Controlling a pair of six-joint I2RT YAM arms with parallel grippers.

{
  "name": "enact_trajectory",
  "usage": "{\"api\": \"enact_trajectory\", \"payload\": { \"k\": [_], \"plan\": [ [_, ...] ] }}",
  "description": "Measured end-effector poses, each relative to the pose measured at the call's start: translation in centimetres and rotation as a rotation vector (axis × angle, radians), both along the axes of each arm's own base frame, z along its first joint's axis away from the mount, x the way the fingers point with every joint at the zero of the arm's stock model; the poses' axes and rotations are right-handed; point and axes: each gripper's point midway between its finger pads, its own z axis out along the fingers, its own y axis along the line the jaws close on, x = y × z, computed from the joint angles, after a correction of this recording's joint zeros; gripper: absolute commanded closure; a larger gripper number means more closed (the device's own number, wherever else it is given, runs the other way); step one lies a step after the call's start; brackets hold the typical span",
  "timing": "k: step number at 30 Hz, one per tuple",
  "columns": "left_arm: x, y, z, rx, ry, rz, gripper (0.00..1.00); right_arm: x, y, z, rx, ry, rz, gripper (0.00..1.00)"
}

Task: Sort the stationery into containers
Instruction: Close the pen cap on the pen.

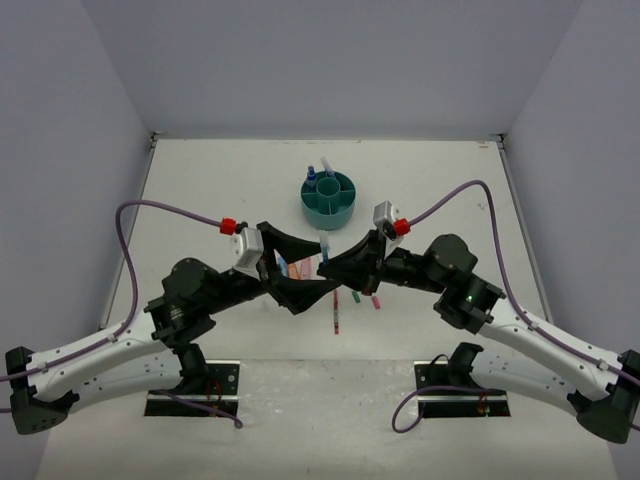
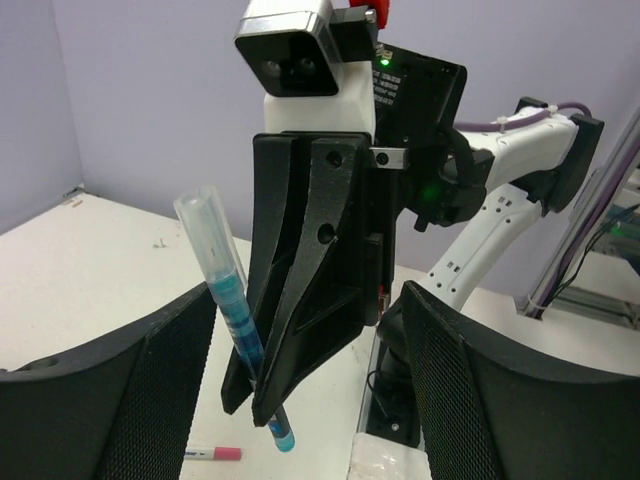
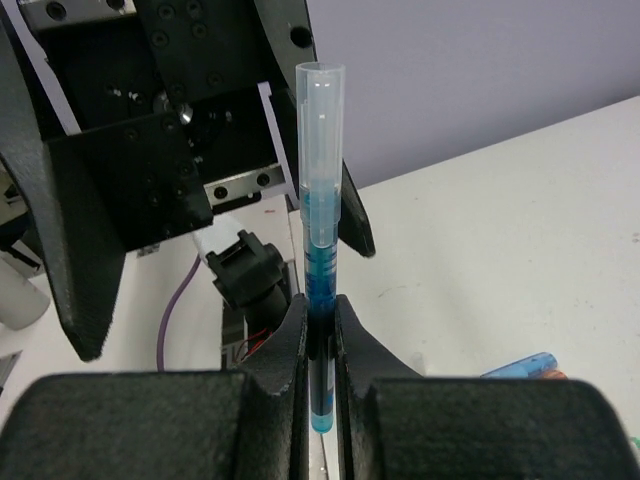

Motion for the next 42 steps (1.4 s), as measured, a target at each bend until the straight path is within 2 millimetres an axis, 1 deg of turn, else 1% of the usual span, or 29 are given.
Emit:
{"api": "enact_trajectory", "payload": {
  "k": [3,7,12,16,18,20,25,26,28,30,33,35,37,39,40,42],
  "plan": [
    [-0.5,0.2,1.2,0.010,-0.030,-0.020,0.26,-0.6,-0.3,0.1,0.003,-0.022,0.019,1.00],
    [-0.7,0.7,2.9,0.002,-0.064,-0.014,0.28,-1.8,-0.7,0.2,0.009,-0.058,0.072,1.00],
    [-0.8,0.5,3.9,0.010,-0.078,-0.022,0.32,-2.7,-0.8,0.1,0.007,-0.081,0.120,1.00],
    [-1.1,-0.1,3.6,0.029,-0.079,-0.055,0.42,-3.1,-0.9,0.1,0.006,-0.090,0.141,1.00],
    [-1.4,-0.2,3.4,0.034,-0.080,-0.070,0.50,-3.4,-0.9,0.1,0.007,-0.096,0.156,1.00],
    [-1.7,-0.3,3.5,0.034,-0.086,-0.086,0.52,-3.6,-0.9,0.1,0.005,-0.102,0.169,1.00],
    [-2.9,-0.4,3.8,0.023,-0.115,-0.154,0.53,-4.3,-1.0,0.0,0.001,-0.117,0.210,1.00],
    [-3.2,-0.4,4.0,0.017,-0.122,-0.166,0.54,-4.4,-1.0,0.0,0.001,-0.119,0.216,1.00],
    [-3.6,-0.4,4.3,0.006,-0.130,-0.188,0.62,-4.7,-1.0,0.0,0.000,-0.121,0.231,1.00],
    [-3.8,-0.5,4.5,-0.001,-0.140,-0.201,0.64,-4.9,-1.0,-0.1,-0.003,-0.126,0.243,1.00],
    [-3.9,-0.7,4.5,-0.003,-0.143,-0.211,0.69,-5.2,-1.1,-0.3,-0.009,-0.131,0.261,1.00],
    [-3.9,-0.8,4.5,-0.003,-0.143,-0.213,0.70,-5.3,-1.1,-0.5,-0.015,-0.131,0.266,1.00],
    [-3.9,-0.8,4.5,-0.005,-0.143,-0.214,0.74,-5.3,-1.1,-0.6,-0.018,-0.132,0.269,1.00],
    [-3.9,-0.8,4.5,-0.006,-0.140,-0.214,0.76,-5.4,-1.2,-0.6,-0.020,-0.133,0.273,1.00],
    [-3.9,-0.8,4.5,-0.006,-0.139,-0.214,0.80,-5.5,-1.2,-0.6,-0.020,-0.134,0.275,1.00],
    [-3.8,-0.8,4.5,-0.007,-0.136,-0.214,0.82,-5.6,-1.3,-0.5,-0.018,-0.137,0.278,1.00]
  ]
}}
